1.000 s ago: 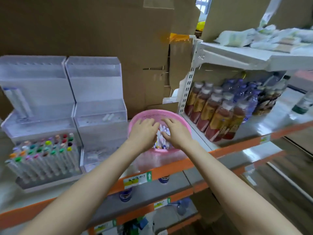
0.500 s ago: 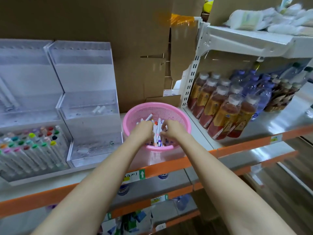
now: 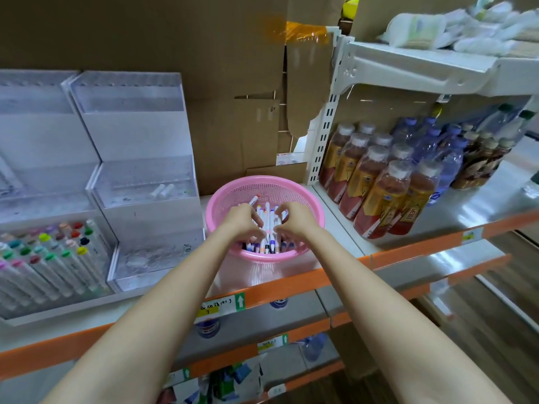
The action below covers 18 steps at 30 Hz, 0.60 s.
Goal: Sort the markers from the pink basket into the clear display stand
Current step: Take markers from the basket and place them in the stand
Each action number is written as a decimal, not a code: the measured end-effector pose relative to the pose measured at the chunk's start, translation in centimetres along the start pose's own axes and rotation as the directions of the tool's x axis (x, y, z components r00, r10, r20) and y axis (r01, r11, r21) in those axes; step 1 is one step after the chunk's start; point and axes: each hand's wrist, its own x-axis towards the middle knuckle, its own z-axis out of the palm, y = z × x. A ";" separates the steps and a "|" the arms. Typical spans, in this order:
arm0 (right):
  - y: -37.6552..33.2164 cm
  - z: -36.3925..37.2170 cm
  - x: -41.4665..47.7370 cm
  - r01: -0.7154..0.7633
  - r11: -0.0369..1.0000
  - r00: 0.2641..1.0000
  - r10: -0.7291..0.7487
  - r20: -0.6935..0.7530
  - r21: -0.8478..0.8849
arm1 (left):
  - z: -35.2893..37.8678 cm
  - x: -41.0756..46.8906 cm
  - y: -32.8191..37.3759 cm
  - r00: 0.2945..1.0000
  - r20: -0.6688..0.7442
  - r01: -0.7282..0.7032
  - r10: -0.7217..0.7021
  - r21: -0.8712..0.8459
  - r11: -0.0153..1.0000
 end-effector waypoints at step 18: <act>0.2 0.3 -0.2 0.014 1.000 0.999 -0.012 -0.050 0.027 | 0.8 0.0 0.2 0.997 -0.039 -0.066 0.069 0.077 0.995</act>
